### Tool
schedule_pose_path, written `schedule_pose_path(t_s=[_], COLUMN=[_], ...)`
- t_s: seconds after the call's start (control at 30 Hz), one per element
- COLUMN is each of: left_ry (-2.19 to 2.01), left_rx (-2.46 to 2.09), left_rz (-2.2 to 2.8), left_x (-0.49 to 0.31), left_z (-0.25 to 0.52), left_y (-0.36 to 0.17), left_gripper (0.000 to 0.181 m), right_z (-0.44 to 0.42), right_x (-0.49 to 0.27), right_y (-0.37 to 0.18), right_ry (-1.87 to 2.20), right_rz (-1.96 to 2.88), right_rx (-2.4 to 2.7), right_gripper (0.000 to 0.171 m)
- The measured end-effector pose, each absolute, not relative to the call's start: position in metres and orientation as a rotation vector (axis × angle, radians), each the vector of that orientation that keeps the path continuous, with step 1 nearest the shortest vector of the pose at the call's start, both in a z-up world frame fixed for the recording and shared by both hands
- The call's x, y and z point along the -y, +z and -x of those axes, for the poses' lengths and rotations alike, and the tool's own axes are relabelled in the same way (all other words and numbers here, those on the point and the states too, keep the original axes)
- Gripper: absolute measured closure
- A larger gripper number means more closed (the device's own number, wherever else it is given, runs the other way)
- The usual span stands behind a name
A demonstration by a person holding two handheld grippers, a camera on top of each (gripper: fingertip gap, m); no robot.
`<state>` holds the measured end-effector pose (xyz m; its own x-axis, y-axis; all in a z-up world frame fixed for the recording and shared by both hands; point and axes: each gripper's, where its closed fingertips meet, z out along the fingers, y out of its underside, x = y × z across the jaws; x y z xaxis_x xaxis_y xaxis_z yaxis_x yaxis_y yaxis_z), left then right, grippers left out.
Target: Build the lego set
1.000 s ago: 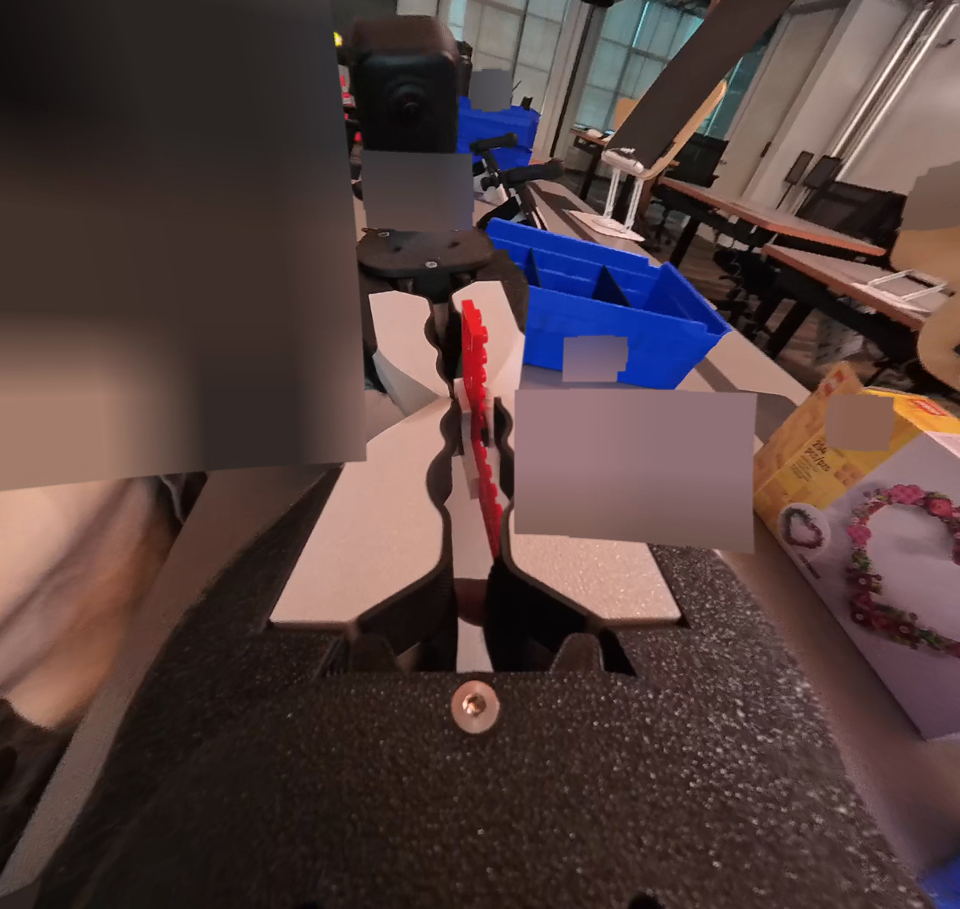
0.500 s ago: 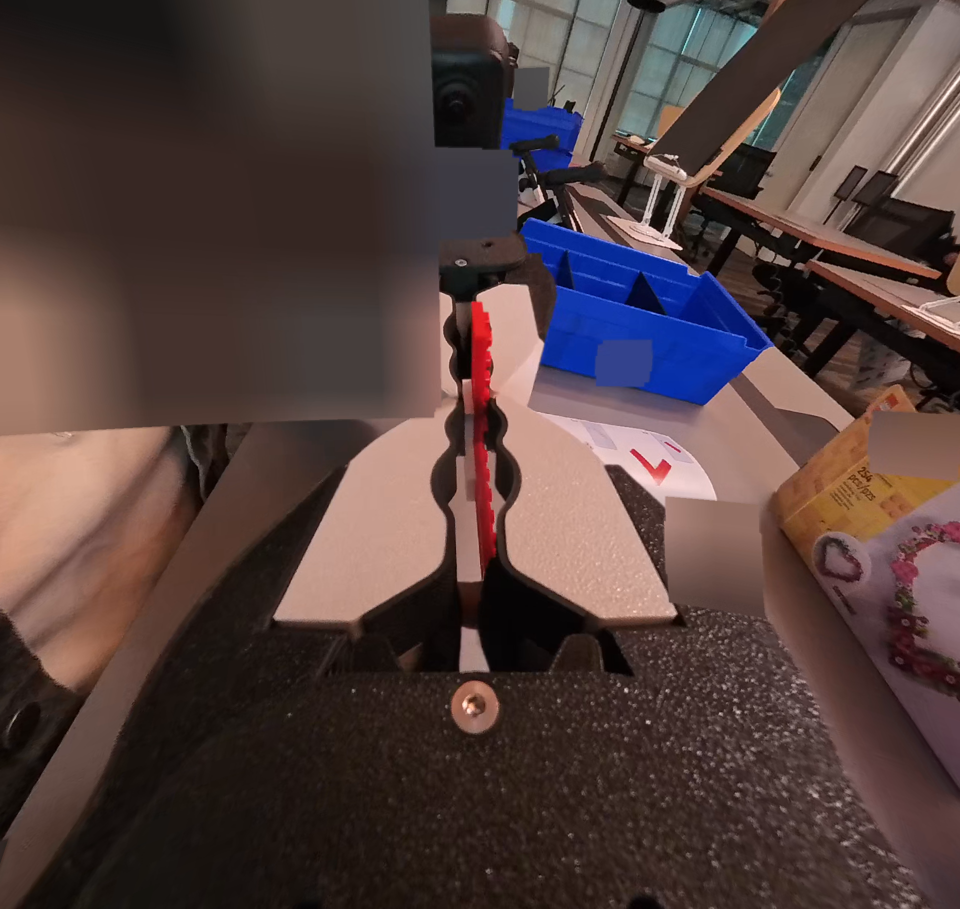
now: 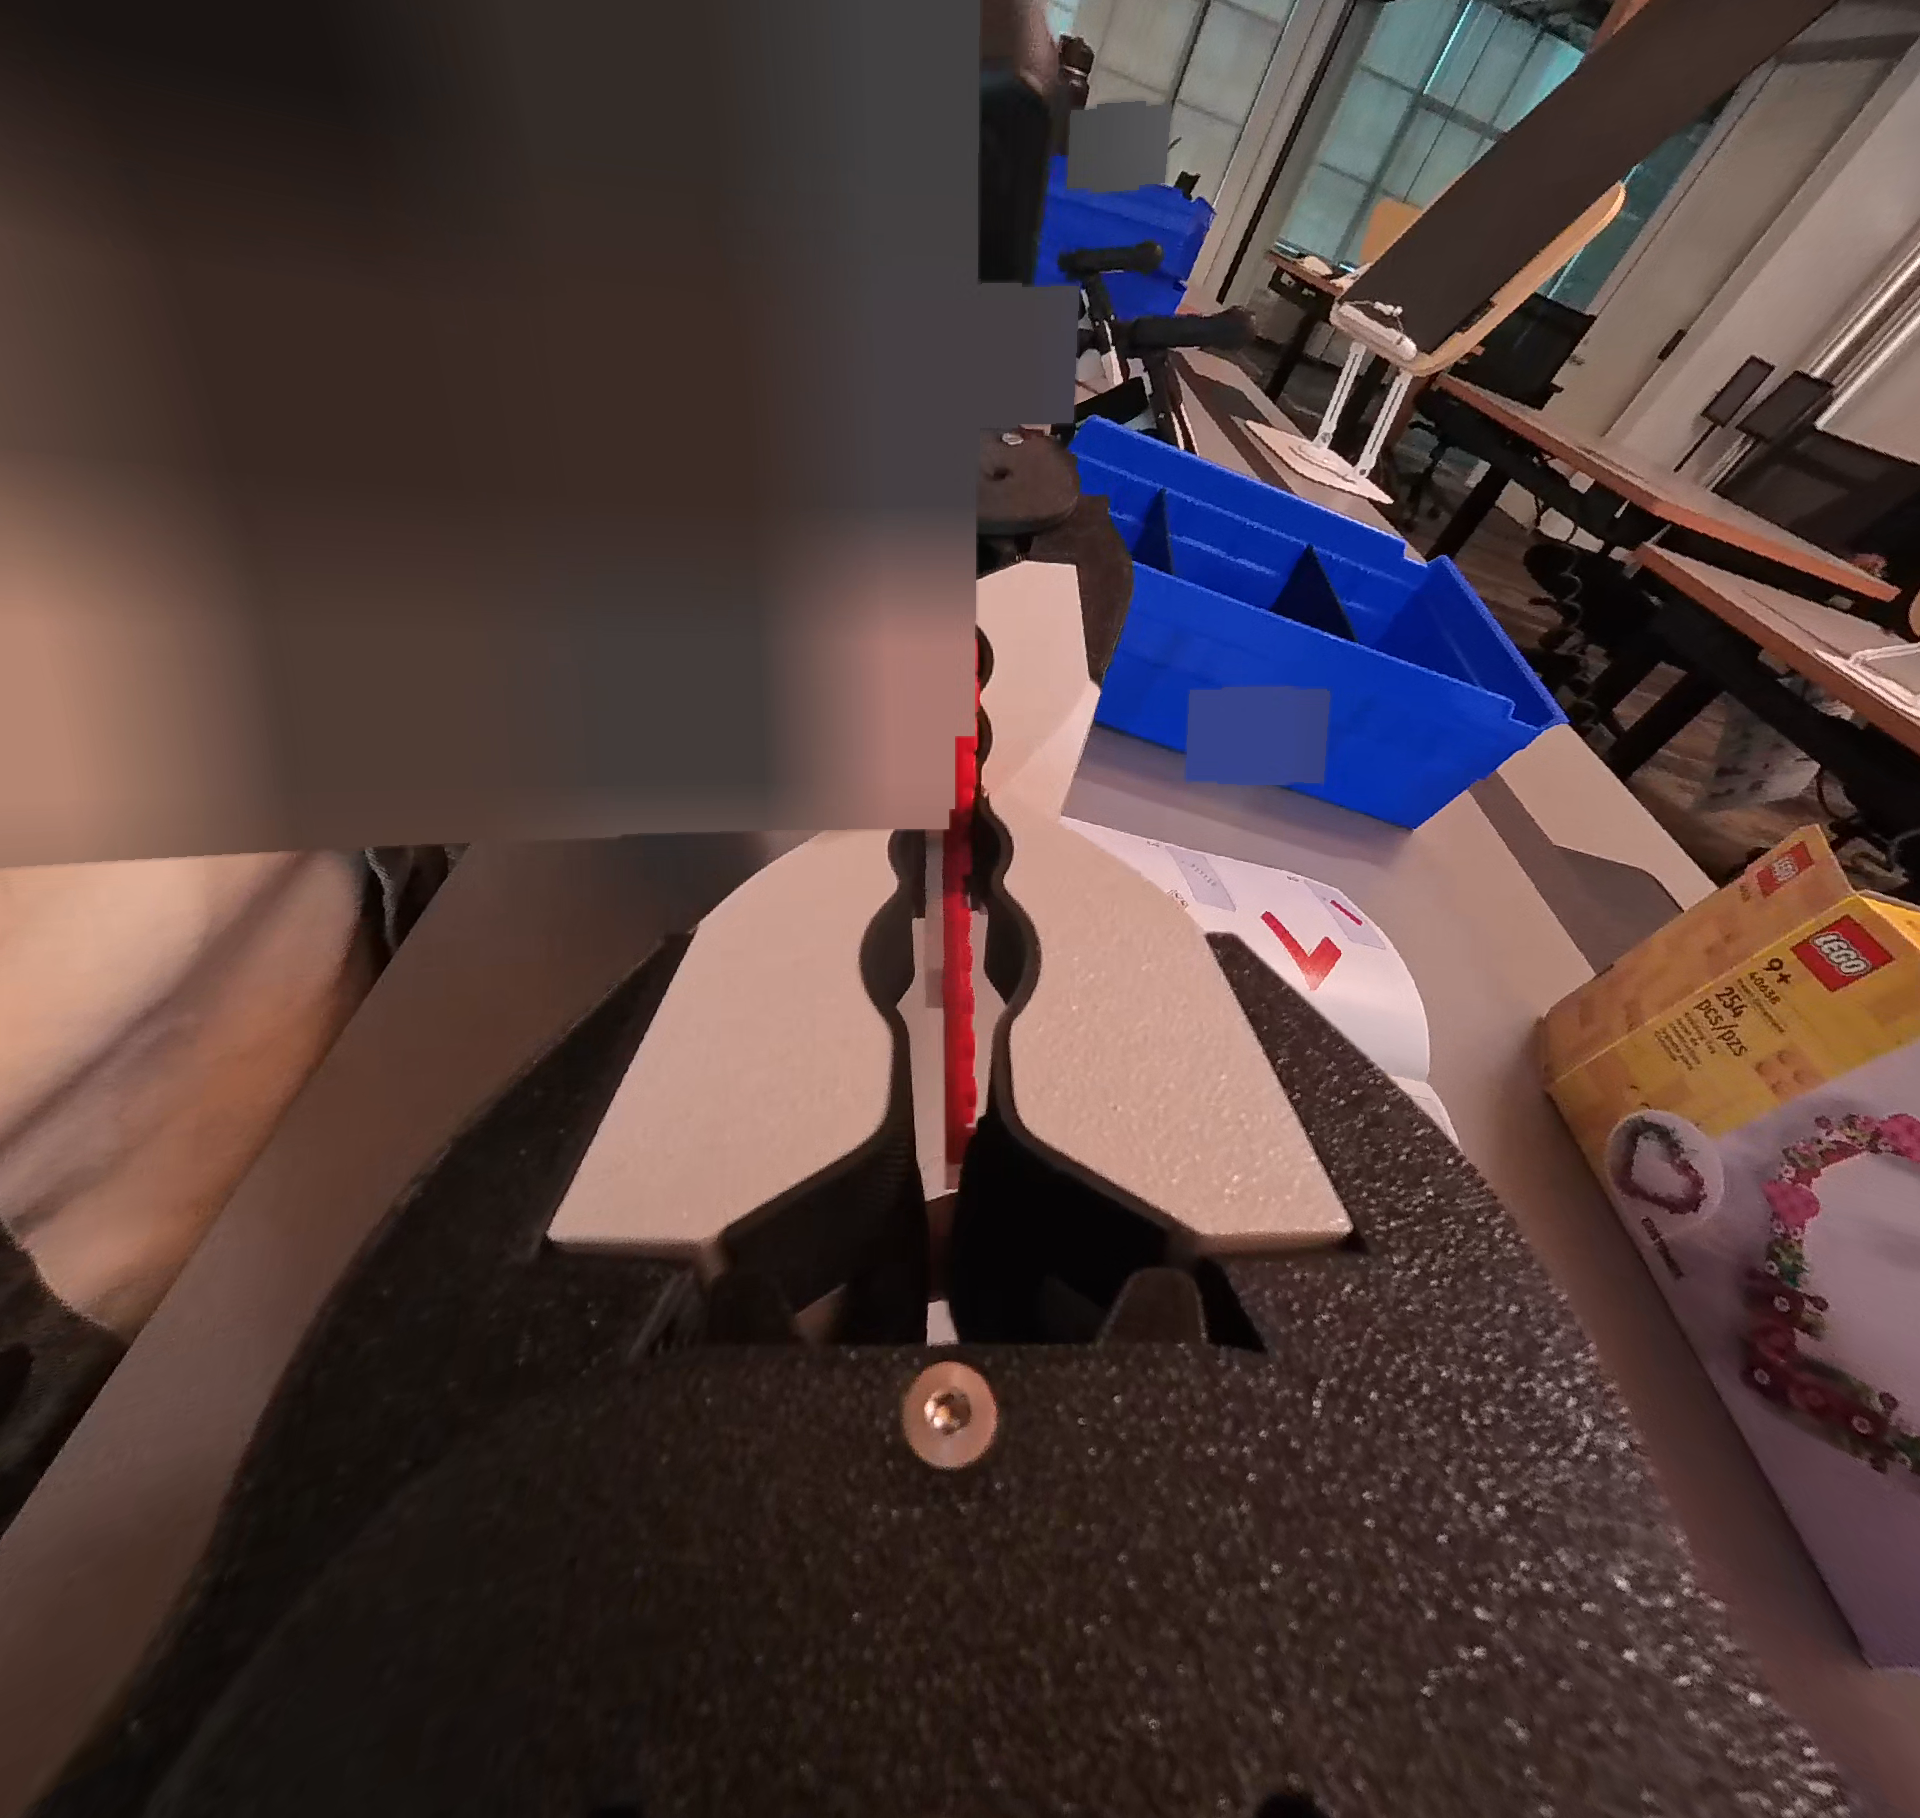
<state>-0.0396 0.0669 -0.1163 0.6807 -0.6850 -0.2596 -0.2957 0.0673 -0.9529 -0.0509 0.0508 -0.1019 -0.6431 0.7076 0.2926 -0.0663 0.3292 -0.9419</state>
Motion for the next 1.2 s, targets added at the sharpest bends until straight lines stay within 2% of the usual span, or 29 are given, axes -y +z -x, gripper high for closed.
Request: schedule_pose_path(t_s=[0.13, 0.3, 0.57, 1.03, 1.13, 1.2], left_ry=[-0.299, -0.310, -0.308, -0.324, -0.336, -0.369], left_rx=[-0.851, -0.843, -0.873, -0.820, -0.776, -0.788], left_rz=[1.543, 1.511, 1.555, 1.575, 1.555, 1.537], left_x=[-0.067, -0.062, -0.060, -0.071, -0.073, -0.071], left_z=[0.043, 0.042, 0.044, 0.048, 0.051, 0.049], left_y=[-0.121, -0.116, -0.125, -0.134, -0.132, -0.132], left_gripper=[0.160, 0.174, 0.174, 0.173, 0.164, 0.172], right_z=[0.051, 0.054, 0.055, 0.061, 0.061, 0.061], right_x=[-0.047, -0.041, -0.039, -0.051, -0.049, -0.049], right_y=[-0.098, -0.097, -0.106, -0.115, -0.113, -0.113], right_ry=[1.416, 1.446, 1.475, 1.414, 1.420, 1.431], right_rz=[0.546, 0.518, 0.511, 0.514, 0.488, 0.484], right_rx=[1.869, 1.873, 1.905, 1.871, 1.847, 1.837], right_gripper=[0.163, 0.163, 0.159, 0.163, 0.163, 0.163])
